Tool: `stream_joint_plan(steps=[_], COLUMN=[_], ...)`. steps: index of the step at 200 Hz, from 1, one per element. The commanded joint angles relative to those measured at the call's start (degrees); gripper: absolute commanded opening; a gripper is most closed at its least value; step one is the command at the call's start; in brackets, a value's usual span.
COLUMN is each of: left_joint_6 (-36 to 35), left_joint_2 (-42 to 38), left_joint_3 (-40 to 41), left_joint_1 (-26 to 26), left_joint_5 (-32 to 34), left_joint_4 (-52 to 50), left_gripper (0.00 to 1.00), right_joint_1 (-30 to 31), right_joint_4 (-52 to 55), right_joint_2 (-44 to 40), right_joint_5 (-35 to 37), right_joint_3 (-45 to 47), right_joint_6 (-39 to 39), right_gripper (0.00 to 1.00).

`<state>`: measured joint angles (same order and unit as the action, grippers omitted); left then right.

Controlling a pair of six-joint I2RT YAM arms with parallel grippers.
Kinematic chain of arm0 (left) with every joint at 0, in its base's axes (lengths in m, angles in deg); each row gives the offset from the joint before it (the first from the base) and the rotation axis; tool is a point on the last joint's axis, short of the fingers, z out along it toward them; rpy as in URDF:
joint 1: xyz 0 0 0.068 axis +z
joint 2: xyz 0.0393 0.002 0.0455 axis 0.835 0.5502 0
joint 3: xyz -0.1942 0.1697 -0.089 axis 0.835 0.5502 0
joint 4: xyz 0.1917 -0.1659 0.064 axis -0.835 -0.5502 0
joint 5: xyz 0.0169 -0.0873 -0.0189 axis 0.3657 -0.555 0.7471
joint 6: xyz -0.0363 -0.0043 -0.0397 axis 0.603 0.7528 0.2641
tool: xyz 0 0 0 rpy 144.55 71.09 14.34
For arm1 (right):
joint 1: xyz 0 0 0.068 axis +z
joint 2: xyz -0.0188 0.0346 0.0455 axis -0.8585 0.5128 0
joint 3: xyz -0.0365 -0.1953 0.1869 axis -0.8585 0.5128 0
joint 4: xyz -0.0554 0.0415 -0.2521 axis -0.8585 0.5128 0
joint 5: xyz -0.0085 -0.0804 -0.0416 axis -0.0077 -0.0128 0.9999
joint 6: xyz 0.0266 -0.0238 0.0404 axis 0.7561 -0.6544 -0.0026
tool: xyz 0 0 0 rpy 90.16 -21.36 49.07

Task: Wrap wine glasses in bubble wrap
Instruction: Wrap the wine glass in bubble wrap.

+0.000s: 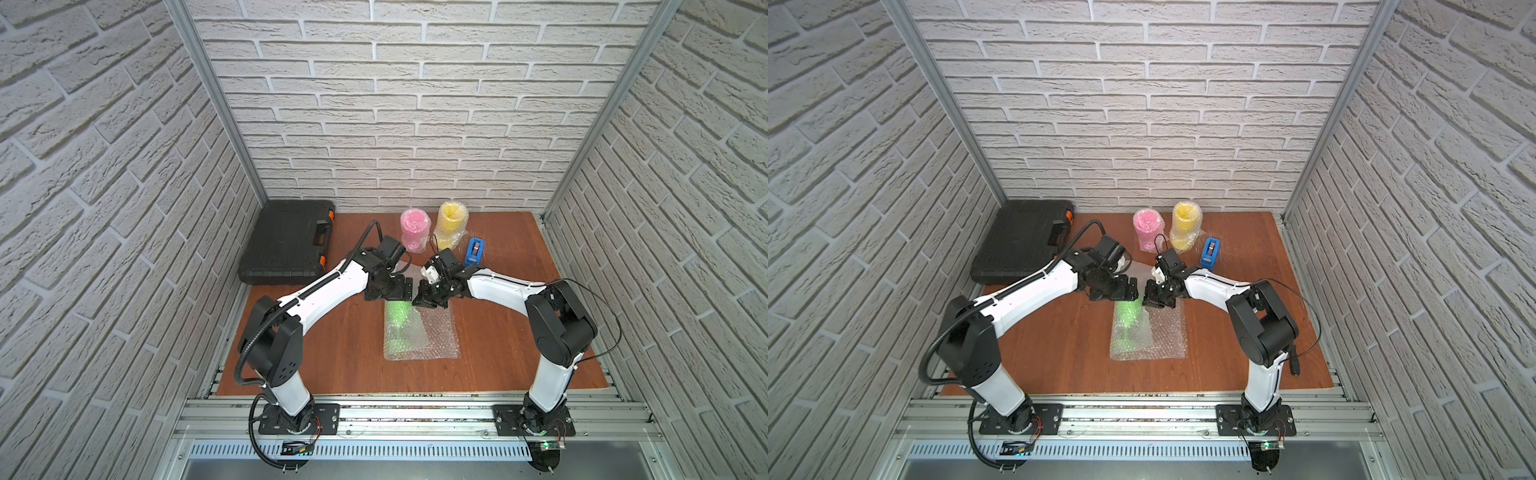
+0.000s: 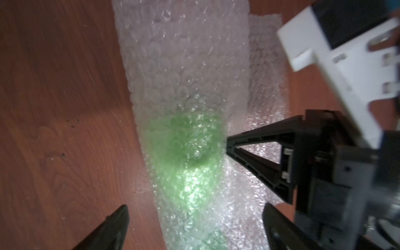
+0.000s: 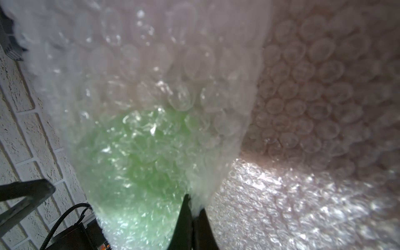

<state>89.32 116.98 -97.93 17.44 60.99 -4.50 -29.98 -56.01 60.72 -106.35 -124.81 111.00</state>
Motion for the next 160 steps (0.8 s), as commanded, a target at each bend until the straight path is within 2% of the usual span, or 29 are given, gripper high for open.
stream_joint_plan(steps=[1, 81, 160], left_joint_6=[0.6, 2.6, 3.8], left_joint_2=[3.2, 8.6, 9.8], left_joint_3=[-1.9, -0.3, 5.5], left_joint_1=[-1.2, -1.0, 1.0], left_joint_5=[5.3, 1.9, -2.4], left_joint_4=[-4.5, 3.5, 11.6], left_gripper=[0.98, 0.98, 0.96], right_joint_1=[-0.5, -1.3, -1.5], right_joint_4=[0.4, 0.8, 2.3], right_joint_2=[-2.5, -2.1, -2.0], right_joint_5=[1.0, 0.5, 2.4], right_joint_3=[1.1, 0.6, -0.3], right_joint_6=[-1.1, -2.2, -2.7], right_gripper=[0.03, 0.02, 0.03])
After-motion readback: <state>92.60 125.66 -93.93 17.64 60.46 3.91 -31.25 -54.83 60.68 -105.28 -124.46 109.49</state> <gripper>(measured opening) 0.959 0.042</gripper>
